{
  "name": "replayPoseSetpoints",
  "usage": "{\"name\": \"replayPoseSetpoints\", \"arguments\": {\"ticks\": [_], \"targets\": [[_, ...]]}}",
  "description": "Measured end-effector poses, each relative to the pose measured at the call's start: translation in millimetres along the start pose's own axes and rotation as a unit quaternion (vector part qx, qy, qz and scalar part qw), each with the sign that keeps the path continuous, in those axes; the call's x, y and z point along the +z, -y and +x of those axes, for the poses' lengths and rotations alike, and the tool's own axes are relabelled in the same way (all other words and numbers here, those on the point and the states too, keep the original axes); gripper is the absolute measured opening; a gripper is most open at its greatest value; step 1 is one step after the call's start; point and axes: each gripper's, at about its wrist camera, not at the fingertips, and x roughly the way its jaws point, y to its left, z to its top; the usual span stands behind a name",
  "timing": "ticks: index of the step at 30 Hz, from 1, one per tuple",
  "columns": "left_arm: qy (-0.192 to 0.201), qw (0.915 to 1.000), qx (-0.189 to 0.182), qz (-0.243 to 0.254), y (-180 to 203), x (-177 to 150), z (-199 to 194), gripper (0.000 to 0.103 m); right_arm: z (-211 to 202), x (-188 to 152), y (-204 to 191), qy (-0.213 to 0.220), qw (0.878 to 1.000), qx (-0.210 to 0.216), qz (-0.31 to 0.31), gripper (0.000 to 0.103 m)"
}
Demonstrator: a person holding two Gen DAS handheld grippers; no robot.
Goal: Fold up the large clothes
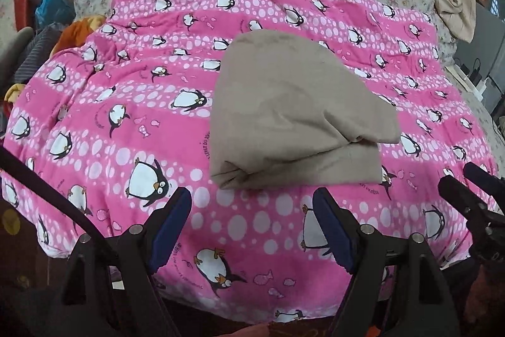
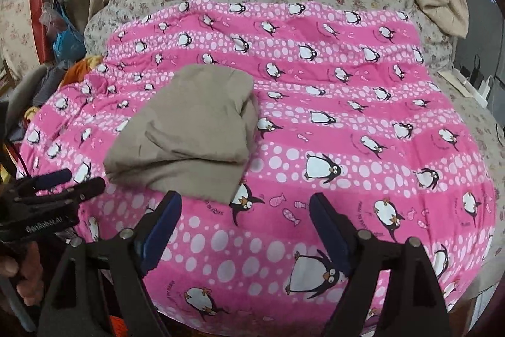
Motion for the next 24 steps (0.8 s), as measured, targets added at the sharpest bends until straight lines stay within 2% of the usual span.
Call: {"name": "replayPoseSetpoints", "arguments": {"ticks": [24], "targets": [[0.004,0.9999,-0.011,0.010,16.3,-1.4,0.8,0.062,6.1,-0.9,-0.9,-0.005,1.000,-0.006,-0.012,0.086]]}}
